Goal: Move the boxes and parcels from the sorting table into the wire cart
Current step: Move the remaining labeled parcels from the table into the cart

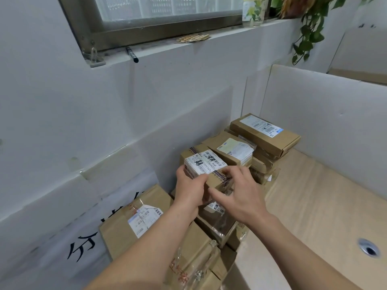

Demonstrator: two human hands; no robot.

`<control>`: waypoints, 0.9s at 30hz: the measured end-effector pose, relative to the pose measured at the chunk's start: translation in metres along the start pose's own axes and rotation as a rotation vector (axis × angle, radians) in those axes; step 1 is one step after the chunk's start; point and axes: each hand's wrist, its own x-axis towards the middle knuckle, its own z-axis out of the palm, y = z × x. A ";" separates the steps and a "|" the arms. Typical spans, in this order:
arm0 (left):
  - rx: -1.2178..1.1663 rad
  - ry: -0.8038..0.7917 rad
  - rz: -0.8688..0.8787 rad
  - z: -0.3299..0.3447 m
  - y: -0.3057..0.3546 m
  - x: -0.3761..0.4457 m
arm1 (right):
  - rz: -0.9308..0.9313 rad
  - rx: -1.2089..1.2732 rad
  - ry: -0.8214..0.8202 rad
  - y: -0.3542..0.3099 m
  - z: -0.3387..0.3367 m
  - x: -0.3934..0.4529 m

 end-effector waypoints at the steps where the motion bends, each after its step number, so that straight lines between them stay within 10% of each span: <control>1: -0.010 0.024 0.008 -0.001 0.000 0.002 | -0.026 0.010 0.027 0.002 -0.003 0.001; 27: 0.031 0.015 -0.018 -0.009 0.016 0.009 | 0.287 0.006 0.111 0.013 -0.011 0.068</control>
